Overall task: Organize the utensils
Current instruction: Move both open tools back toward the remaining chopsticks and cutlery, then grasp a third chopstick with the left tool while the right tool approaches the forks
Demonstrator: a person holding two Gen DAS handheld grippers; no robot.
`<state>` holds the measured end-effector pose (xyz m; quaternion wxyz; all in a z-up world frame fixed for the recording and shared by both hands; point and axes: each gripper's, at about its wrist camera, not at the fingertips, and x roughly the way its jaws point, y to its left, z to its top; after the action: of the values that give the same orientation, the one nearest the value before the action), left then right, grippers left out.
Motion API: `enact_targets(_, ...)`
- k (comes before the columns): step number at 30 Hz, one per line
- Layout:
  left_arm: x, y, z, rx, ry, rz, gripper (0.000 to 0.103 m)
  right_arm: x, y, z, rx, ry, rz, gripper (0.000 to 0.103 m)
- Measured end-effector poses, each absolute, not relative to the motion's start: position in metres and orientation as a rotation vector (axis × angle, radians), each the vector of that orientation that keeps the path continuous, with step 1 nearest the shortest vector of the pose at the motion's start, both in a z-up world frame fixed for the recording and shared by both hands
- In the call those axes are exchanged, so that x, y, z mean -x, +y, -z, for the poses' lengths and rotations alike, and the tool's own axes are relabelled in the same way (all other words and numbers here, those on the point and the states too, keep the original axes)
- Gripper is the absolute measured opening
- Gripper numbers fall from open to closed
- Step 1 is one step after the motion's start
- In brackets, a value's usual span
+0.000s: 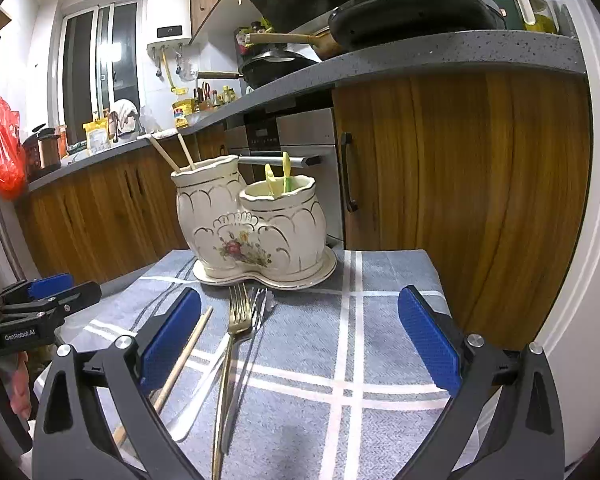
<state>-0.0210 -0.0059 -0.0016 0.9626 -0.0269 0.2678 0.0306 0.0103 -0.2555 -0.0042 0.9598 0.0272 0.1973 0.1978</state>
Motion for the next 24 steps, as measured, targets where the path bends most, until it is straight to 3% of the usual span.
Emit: enact_targets(24,0.01,-0.012,0.024,0.023,0.688,-0.005,0.079,-0.032,-0.253,0.018,0.017,0.526,-0.372,0.097)
